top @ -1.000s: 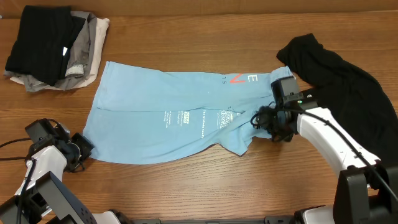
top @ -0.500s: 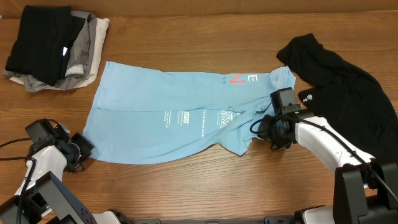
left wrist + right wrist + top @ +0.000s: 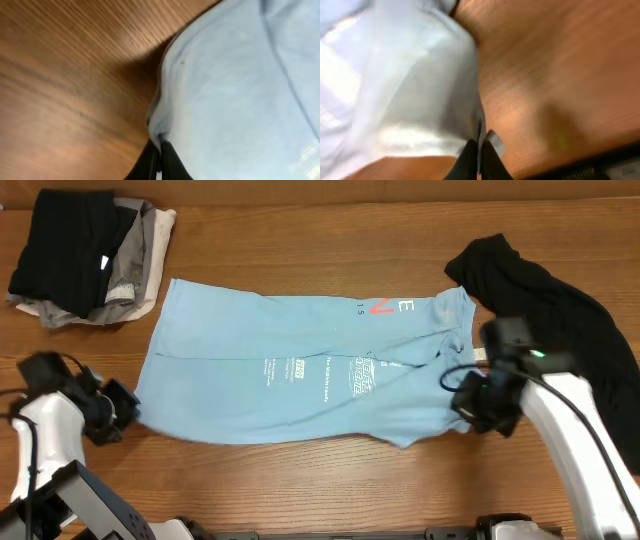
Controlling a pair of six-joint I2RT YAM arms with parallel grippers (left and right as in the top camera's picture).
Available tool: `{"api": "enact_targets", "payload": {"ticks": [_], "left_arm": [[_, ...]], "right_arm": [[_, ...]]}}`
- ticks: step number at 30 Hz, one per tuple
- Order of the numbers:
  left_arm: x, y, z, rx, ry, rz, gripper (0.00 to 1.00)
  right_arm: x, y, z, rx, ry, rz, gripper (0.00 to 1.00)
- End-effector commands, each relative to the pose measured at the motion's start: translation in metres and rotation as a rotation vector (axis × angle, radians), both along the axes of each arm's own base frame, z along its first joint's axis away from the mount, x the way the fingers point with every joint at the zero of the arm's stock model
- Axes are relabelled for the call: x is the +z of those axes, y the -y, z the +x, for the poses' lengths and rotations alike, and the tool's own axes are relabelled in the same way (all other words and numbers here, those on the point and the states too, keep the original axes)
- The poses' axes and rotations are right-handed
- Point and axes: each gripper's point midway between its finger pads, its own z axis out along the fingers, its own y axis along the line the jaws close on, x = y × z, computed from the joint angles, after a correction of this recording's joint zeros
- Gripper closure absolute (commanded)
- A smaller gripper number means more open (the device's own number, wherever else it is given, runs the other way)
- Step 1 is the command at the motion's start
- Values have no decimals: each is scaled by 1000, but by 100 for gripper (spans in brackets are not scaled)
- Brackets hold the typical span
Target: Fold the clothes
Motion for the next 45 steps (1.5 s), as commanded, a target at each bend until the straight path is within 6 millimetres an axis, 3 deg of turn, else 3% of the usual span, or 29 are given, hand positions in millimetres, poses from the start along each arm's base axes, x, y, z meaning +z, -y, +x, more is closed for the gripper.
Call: {"api": "enact_targets", "payload": {"ticks": [1,5,16,23,27,33,39,45], "left_arm": [[30,-5,15,-49,36,9,96],[41,-6,16,-51,32,6,96],[40,3,3,-79,-14,-26,96],[50,2,5,-79,22,3,96],[52,-3,12,-79,47,24,96],[55,-13,25,-48,101,58,96],[63,-18,51,-64,189,115,96],[72,-1,93,-172,287,212,96]], "right_arm": [[35,3,-15,-12,84,16,96],[45,4,-37,-12,72,17,96],[82,-2,-77,-31,162,71,96],[103,2,-79,-42,257,51,96],[103,8,-56,-37,302,11,96],[98,6,4,38,380,-1,96],[68,3,71,114,391,-16,96],[29,2,130,147,410,-38,96]]}}
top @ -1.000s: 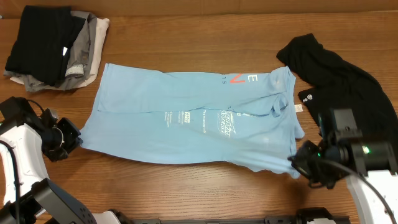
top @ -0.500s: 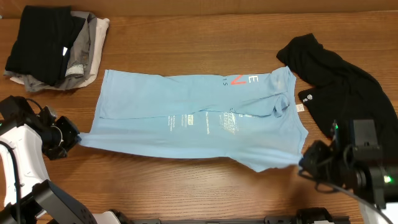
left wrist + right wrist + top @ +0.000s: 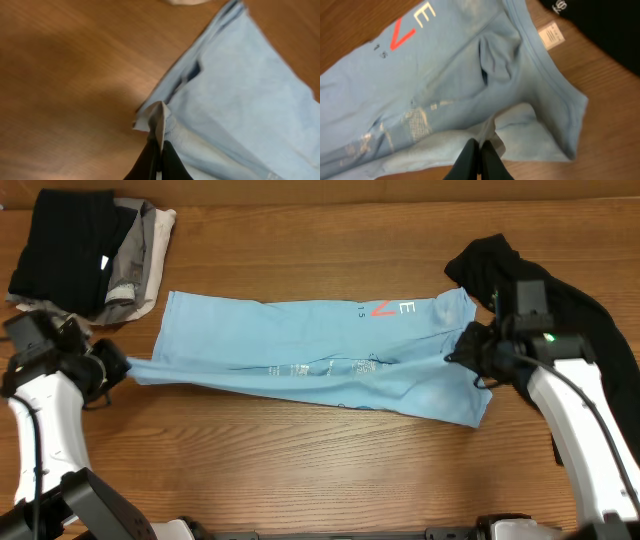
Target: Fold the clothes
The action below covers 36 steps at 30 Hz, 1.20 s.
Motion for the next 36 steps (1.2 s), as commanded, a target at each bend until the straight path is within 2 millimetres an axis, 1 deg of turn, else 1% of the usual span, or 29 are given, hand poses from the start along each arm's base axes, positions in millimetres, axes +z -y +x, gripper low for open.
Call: {"api": "enact_targets", "payload": {"ticks": [1,5,8,10,12,16,20,23,29,30,31,32,33,34,35,36], "left_arm": [[17,13,29,-54,73,91,96],[18,20,52,-77,104,177,96],[13,22,62,-65,104,209,96],[5,26,66,-75,94,208,96],[-9,27,68,-82,68,198,96],[-40,26,70,-88,9,177,96],[-61,26,74,-91,-20,166,96],[-71,25,79,-93,-18,166,96],[-76,24,83,-94,-13,164,96],[-76,24,84,-94,-10,165,91],[-75,24,85,-94,-6,167,81],[-75,23,86,-93,-1,169,65],[-74,23,87,-94,4,170,49],[-74,24,87,-98,5,170,30],[-73,27,89,-126,12,165,15],[-72,31,89,-162,15,157,0]], "right_arm": [[-13,5,28,29,29,-39,96],[-23,5,49,43,63,-47,96],[-21,8,61,44,109,-66,96],[-17,11,67,35,138,-88,96],[-15,15,72,26,160,-106,96],[-13,19,78,32,184,-137,96],[-13,23,81,20,191,-161,96],[-17,24,84,20,189,-163,96],[-41,23,85,24,134,-164,96],[-42,23,86,24,130,-164,96],[-45,23,87,24,126,-165,94],[-47,23,88,24,126,-165,82],[-49,23,89,25,124,-164,61],[-50,23,89,26,121,-161,25],[-52,23,87,27,111,-162,0],[-52,23,84,28,100,-162,0]]}}
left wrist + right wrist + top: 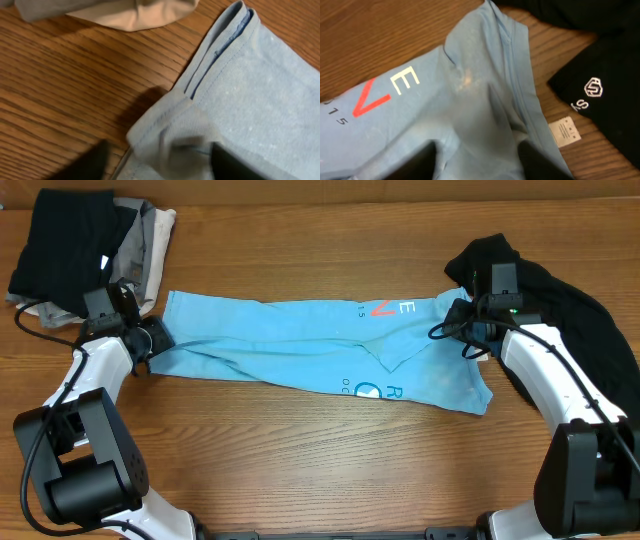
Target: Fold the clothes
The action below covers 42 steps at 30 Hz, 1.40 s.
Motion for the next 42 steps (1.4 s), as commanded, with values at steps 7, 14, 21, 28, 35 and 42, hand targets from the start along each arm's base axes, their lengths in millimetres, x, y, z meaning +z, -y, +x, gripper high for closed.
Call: {"api": "enact_targets", "payload": {"ticks": [7,14,21,28,35,42], "left_arm": [[37,12,16,-200,-5,-14,0],[32,27,29,-381,42,-22,0],[-6,36,23,-479,-24,-59,0],[-29,37,28,-483,-31,-73,0],[-65,47,19,-494,-91,-153,18],[-82,52,7,-479,-157,-188,96]], "right_arm": [[27,4,-12,-6,-53,-12,0],[47,0,-11,6,-56,12,0],[46,-3,-15,13,-72,28,0],[44,-3,-18,12,-86,27,0],[44,-3,-19,12,-88,28,0],[44,-7,-20,21,-95,49,2]]}}
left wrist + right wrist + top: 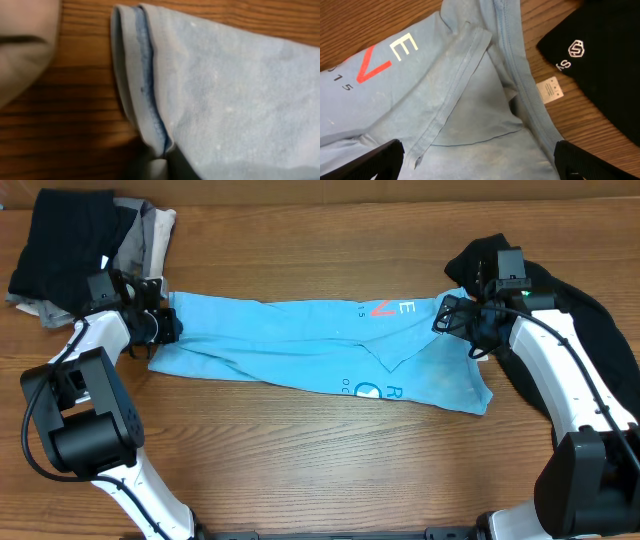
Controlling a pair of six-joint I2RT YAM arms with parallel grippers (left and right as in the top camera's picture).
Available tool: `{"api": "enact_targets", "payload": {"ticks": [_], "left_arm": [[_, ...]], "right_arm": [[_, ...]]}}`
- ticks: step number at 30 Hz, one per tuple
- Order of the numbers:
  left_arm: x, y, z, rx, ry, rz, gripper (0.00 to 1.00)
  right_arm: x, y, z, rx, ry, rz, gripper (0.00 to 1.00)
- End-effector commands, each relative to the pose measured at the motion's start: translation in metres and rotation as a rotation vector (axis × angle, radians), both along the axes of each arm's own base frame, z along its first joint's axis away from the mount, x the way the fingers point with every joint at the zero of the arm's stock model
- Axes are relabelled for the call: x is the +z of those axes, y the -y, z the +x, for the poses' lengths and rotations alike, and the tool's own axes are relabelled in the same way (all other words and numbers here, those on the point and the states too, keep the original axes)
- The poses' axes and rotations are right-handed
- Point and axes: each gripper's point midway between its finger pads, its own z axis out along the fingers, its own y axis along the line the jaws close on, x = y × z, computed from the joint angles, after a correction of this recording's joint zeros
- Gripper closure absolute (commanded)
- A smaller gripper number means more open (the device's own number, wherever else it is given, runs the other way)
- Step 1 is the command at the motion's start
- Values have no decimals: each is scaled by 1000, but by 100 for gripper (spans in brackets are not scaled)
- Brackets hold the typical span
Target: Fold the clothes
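A light blue t-shirt [300, 340] lies folded lengthwise across the table, with red and white letters near its right end. My left gripper [160, 326] is at the shirt's far left corner. In the left wrist view the gripper [159, 167] is shut on the doubled hem [142, 85]. At the collar end is my right gripper [455, 320]. In the right wrist view this gripper [480, 162] is open, its fingers [382, 160] wide apart over the cloth [420, 100] beside the collar and its white tag [551, 91].
A pile of folded black, grey and beige clothes [85, 255] sits at the back left, close to my left gripper. A loose black garment [560, 290] with a small white logo [575, 50] lies at the right, touching the shirt's collar end. Bare wooden table [300, 470] lies in front.
My left gripper was open over the shirt's left end and is now shut on the hem at the far left corner. My right gripper is still open and has shifted slightly over the collar.
Both grippers were shut on the near edge of the flat shirt. Then they held that edge raised and further back. Then the shirt lay folded lengthwise with both grippers open at its ends. Now the left is shut on the left hem.
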Motion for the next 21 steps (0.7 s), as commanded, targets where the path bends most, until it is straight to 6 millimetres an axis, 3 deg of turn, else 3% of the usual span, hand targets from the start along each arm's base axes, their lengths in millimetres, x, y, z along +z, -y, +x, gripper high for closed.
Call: {"api": "enact_targets", "payload": {"ticks": [1,6,11,17,21], "left_arm": [[-46,13,-34,24,-167,-53,96],[-11,-15,-31,154,-200,24,96],[57,-41,-29,211,-212,146,96],[126,-38,-35,149,-193,171,96],[150,-32,-34,127,-176,179,96]], "right_arm": [[19,-3,6,4,54,22,3],[19,-9,6,16,51,56,6],[19,-12,6,21,51,71,9],[19,-15,6,28,51,89,9],[19,-15,5,28,50,89,9]]}}
